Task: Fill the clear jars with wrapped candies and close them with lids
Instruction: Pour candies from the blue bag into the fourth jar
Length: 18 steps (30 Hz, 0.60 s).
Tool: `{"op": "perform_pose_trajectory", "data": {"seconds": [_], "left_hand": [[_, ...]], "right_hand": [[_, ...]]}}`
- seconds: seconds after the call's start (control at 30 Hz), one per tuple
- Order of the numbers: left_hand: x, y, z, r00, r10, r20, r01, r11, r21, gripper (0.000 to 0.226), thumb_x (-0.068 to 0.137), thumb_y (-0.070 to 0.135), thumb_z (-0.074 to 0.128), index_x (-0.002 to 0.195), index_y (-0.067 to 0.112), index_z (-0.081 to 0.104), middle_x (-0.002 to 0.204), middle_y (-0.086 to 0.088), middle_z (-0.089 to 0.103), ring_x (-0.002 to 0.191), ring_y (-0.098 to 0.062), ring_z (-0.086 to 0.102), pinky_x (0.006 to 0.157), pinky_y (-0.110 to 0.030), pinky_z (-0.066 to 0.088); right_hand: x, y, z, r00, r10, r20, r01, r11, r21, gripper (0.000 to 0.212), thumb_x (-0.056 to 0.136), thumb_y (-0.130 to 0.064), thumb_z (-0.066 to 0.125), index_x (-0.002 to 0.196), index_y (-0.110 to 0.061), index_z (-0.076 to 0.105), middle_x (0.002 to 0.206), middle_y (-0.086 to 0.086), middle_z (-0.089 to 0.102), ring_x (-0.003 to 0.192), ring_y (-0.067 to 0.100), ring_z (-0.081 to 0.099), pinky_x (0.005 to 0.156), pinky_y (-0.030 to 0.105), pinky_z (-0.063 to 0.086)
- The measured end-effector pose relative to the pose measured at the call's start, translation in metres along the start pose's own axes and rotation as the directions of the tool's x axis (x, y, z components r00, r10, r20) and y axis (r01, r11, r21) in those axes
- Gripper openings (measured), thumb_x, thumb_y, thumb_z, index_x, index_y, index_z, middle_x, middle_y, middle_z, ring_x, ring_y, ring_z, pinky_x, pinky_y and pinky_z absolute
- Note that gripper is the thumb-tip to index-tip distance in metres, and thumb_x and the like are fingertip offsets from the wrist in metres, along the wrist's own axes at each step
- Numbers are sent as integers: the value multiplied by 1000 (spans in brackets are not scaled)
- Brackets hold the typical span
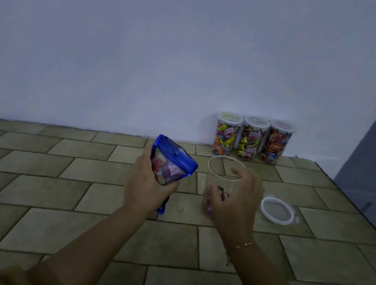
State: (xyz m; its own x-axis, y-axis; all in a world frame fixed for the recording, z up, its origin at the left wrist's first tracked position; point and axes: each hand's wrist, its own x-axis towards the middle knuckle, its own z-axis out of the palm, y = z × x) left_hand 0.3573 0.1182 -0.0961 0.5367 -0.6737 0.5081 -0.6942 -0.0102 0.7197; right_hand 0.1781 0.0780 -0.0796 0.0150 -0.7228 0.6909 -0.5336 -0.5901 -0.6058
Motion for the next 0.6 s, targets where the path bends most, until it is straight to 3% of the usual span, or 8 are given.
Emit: {"op": "perform_pose_trajectory", "data": {"seconds": [0.1, 0.17, 0.23, 0.43, 0.6], "left_hand": [[11, 16, 5, 998, 26, -50, -24, 999, 30, 111, 60, 43, 85, 148, 24, 21, 135, 3, 46, 120, -14, 46, 93, -30, 43], [18, 25, 7, 996, 62, -63, -57, 995, 79, 112, 60, 46, 84, 149, 22, 20, 135, 0, 47, 119, -17, 47, 94, -34, 44], [27, 34, 11, 992, 103, -69, -91, 983, 157, 111, 62, 50, 82, 149, 20, 20, 130, -4, 50, 115, -20, 50, 91, -40, 47], [49, 55, 25, 962, 269, 37, -263, 888, 378, 105, 64, 46, 80, 148, 15, 25, 111, -10, 55, 99, -26, 53, 80, -39, 44], [61, 59, 30, 882, 424, 206, -458, 664, 591, 106, 57, 51, 81, 142, 20, 24, 105, -8, 59, 90, -27, 58, 72, -40, 46]], "right_hand": [[13, 10, -1, 988, 131, 88, -128, 991, -39, 90, 63, -29, 84, 137, -7, 38, 144, 18, 35, 135, 28, 29, 109, 41, 23], [21, 17, 1, 953, 219, 208, -216, 976, -34, 112, 59, -38, 86, 147, -11, 21, 153, 14, 21, 143, 27, 16, 116, 42, 17], [31, 25, 0, 927, 248, 281, -263, 965, 18, 125, 55, -42, 87, 149, -13, 10, 155, 12, 17, 144, 26, 13, 116, 44, 19], [45, 30, -2, 879, 282, 384, -373, 908, 188, 133, 54, -34, 90, 149, -25, -2, 156, 5, 18, 141, 20, 23, 113, 39, 30], [50, 37, 1, 837, 272, 475, -421, 875, 240, 133, 58, -27, 88, 148, -28, -10, 157, 8, 15, 142, 23, 22, 111, 38, 32]]}}
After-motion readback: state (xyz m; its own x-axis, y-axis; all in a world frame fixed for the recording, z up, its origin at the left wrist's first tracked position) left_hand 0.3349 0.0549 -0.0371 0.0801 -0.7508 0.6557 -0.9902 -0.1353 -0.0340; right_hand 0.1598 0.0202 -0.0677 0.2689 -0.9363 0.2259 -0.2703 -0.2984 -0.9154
